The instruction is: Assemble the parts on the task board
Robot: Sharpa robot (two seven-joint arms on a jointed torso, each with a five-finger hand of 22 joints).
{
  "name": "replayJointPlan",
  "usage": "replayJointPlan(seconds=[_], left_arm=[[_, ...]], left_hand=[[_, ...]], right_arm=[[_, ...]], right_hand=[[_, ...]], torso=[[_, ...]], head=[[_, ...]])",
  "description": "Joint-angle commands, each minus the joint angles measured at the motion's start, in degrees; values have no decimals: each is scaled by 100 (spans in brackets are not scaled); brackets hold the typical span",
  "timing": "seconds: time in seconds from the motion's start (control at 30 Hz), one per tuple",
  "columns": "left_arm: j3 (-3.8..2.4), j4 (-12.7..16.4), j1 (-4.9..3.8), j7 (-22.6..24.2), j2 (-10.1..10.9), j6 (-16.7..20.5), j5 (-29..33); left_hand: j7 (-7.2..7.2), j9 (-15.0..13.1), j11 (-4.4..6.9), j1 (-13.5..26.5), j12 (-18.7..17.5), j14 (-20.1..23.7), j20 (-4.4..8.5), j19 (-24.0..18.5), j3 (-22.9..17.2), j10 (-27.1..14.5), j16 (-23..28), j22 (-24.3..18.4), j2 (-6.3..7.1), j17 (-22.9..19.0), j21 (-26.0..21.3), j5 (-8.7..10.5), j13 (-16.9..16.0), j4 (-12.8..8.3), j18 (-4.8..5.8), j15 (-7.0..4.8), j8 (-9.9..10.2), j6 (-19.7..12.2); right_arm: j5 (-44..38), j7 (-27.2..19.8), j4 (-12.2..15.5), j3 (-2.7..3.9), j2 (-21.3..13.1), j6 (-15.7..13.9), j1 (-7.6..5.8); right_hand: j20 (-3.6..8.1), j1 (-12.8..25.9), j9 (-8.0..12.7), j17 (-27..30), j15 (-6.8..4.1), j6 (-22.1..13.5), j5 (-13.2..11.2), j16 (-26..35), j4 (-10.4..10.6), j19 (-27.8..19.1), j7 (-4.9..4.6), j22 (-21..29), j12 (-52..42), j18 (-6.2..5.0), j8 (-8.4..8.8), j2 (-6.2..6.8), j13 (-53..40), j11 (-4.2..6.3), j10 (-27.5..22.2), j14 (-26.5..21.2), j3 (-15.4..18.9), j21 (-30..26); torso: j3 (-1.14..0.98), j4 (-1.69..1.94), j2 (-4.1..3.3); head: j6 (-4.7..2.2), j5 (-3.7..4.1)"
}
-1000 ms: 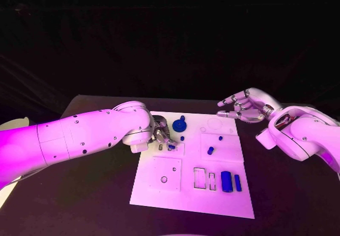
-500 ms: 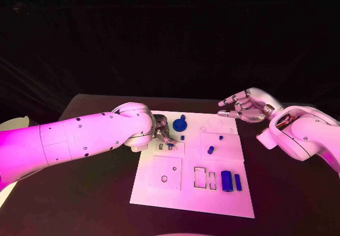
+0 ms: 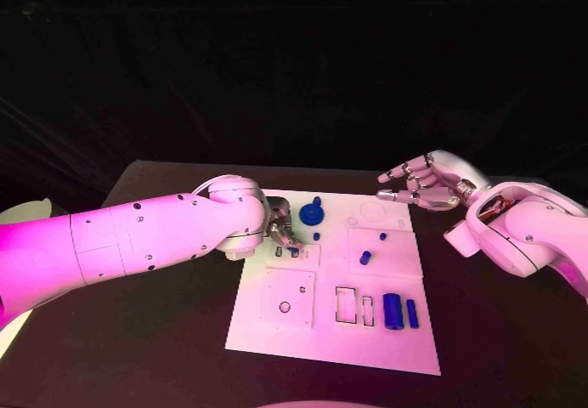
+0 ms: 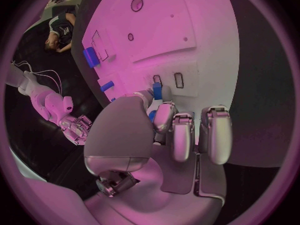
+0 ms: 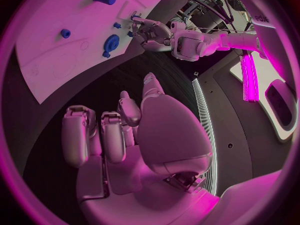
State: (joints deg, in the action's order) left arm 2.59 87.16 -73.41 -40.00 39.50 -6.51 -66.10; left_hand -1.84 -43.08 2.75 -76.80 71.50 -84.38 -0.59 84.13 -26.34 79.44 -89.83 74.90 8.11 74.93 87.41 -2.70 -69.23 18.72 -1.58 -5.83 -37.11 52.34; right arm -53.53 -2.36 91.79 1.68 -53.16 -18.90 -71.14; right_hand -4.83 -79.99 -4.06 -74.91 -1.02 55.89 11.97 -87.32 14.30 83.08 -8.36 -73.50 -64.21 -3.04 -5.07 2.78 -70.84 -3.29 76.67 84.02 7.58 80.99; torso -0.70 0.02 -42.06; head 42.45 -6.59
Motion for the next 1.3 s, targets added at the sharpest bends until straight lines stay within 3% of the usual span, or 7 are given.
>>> replayJointPlan(seconds=[0.03,1.07,1.2,1.3], left_arm=[[1,25,4,-90,-5,-344,-55],[15,-28,28,-124,-60,-538,43],[19,-85,28,-135,-90,-591,146],[25,-129,28,-153,-111,-628,196]], left_hand=[[67,-5,-3,-28,33,-562,-9,381,-738,45,-17,1077,31,1507,31,-36,-8,-706,57,18,38,92],[67,-3,-3,-20,48,-562,-7,378,-771,60,-17,1072,47,1507,27,-35,-25,-731,55,19,49,113],[66,-12,-9,149,57,-562,-9,385,-774,82,-17,1089,28,1507,35,-32,-36,-669,59,25,55,176],[75,-23,-8,451,53,-562,-16,391,-596,85,-17,1103,107,1507,41,-30,-31,-525,62,25,57,234]], right_arm=[[-56,-29,-2,0,7,83,7],[-56,-39,10,0,4,109,10],[-58,-39,13,0,3,109,10],[-60,-37,14,0,-1,108,10]], right_hand=[[-1,13,-8,-1133,-5,17,31,27,10,-37,14,6,29,-49,-18,-40,5,4,-27,496,38,-23],[0,20,-8,-1132,-5,18,33,28,12,-38,15,10,20,-49,-21,-47,1,4,-22,496,49,-26],[0,20,-8,-1132,-5,18,33,28,12,-38,15,10,20,-49,-21,-47,1,4,-22,496,49,-26],[0,20,-8,-1132,-5,18,33,28,12,-38,15,10,20,-49,-21,-47,1,4,-22,496,49,-26]], torso=[[-2,-4,1],[-6,2,-2],[-6,-1,0],[-7,-4,0]], head=[[9,-1],[37,-9],[45,-9],[47,-10]])
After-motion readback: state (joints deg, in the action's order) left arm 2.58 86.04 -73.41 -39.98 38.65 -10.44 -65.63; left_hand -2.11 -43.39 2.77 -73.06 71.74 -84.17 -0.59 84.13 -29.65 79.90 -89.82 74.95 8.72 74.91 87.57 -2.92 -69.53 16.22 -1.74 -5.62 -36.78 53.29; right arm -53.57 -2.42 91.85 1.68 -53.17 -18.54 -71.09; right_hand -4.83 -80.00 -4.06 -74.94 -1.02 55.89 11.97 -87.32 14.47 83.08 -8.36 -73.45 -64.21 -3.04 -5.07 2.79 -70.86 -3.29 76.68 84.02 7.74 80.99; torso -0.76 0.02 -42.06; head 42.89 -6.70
